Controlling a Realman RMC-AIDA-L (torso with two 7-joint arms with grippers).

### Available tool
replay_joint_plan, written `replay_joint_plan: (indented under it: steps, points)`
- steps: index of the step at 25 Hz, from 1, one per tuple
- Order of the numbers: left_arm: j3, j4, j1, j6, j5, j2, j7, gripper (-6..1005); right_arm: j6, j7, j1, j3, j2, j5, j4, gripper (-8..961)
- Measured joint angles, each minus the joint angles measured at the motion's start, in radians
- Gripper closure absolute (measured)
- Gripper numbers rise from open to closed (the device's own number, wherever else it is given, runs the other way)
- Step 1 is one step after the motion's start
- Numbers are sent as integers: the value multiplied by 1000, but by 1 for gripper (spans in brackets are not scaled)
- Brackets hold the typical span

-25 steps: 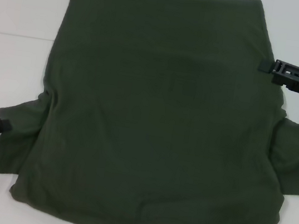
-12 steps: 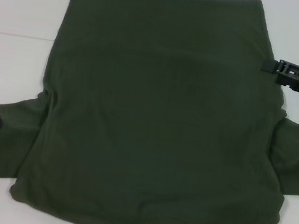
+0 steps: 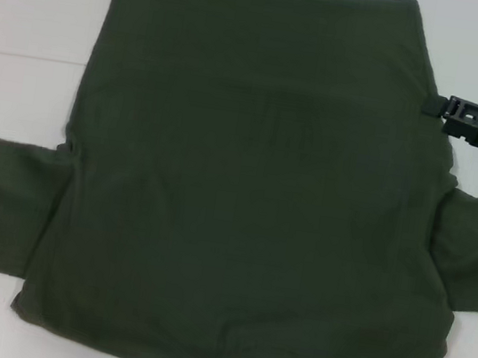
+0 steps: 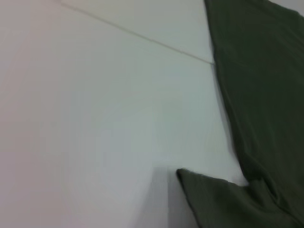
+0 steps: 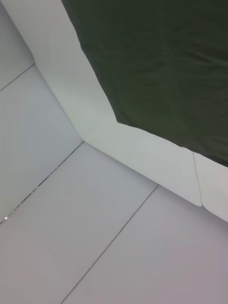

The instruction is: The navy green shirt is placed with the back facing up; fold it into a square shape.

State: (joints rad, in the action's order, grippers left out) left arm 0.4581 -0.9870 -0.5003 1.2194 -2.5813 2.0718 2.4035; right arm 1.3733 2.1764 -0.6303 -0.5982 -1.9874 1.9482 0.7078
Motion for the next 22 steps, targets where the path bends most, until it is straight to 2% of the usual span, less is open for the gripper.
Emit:
replay_joint_plan:
  steps: [9,15,19,22]
  points:
    - [28,-7,-91,7,-189,-41,73,968,0,-7,0,0,1,6,-5,89]
    - [42,-10,-116,20,-222,-50,82,958,-1,-7,0,-3,1,6,-5,91]
    - [63,-27,-145,104,-225,-57,102,952,3,-2,0,-7,1,6,-6,92]
    - [111,-60,-178,208,-234,-68,176,947,4,-1,0,-7,1,5,-7,94]
